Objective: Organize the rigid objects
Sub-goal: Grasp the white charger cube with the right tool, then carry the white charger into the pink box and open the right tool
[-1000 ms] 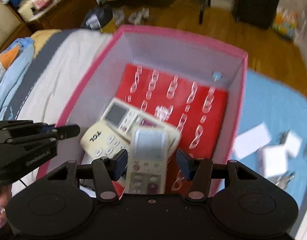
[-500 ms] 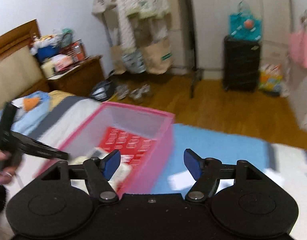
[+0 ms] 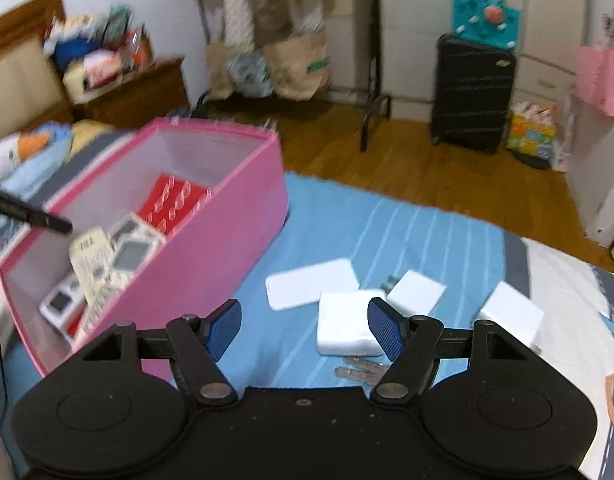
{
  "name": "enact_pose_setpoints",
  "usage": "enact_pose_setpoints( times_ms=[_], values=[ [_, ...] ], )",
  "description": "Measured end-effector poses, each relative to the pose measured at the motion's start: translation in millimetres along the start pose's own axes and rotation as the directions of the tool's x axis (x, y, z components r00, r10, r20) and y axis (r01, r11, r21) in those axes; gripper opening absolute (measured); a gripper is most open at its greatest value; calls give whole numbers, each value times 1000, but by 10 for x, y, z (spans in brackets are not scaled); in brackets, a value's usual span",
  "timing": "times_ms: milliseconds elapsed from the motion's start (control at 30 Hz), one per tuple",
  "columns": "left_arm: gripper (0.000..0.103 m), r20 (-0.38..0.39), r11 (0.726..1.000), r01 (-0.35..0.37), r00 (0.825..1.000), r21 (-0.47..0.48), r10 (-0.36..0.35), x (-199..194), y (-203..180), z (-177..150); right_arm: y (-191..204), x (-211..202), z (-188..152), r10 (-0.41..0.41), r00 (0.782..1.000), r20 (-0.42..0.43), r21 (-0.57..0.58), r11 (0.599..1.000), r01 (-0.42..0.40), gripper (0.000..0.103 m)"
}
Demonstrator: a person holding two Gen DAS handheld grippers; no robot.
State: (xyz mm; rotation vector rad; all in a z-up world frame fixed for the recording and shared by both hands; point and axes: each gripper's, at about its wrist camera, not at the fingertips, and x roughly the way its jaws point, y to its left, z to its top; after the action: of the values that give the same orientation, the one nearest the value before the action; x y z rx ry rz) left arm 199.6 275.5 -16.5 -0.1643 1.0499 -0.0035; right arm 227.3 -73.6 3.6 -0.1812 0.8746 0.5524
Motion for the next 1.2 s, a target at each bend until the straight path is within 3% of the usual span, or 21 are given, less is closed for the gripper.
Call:
enact_pose_setpoints(
  times_ms=[233, 400, 500, 633, 733, 867, 1200],
  values=[
    [5, 2, 1000, 8, 1000, 21, -8, 16, -6, -25, -1, 472, 124, -92, 982, -165, -160, 985, 66, 68],
    [5, 1, 1000, 17, 1000, 15, -17, 26, 9, -25, -96, 653, 250, -90, 963, -254, -125, 990, 60, 68],
    [5, 1, 1000, 15, 1000, 17, -15, 30, 7, -26, -88, 791, 227, -139, 943, -302, -129, 986, 104, 68],
    [5, 4, 1000, 12, 1000, 16, -12, 32, 7, -27, -91, 815, 188, -164, 948, -272, -103, 985, 140, 70],
    [5, 5, 1000, 14, 1000, 13, -14, 32, 11, -29, -97, 734, 159, -161, 958, -237, -66, 987, 150, 65],
    [5, 7, 1000, 9, 1000, 13, -9, 26, -6, -32, 65, 610, 44, -188, 965, -184, -106, 980, 170, 65],
    [5, 14, 1000, 5, 1000, -10, -5, 0, -1, -37, 379, -10, 100, -117, 993, 7, -72, 991, 117, 65]
  ],
)
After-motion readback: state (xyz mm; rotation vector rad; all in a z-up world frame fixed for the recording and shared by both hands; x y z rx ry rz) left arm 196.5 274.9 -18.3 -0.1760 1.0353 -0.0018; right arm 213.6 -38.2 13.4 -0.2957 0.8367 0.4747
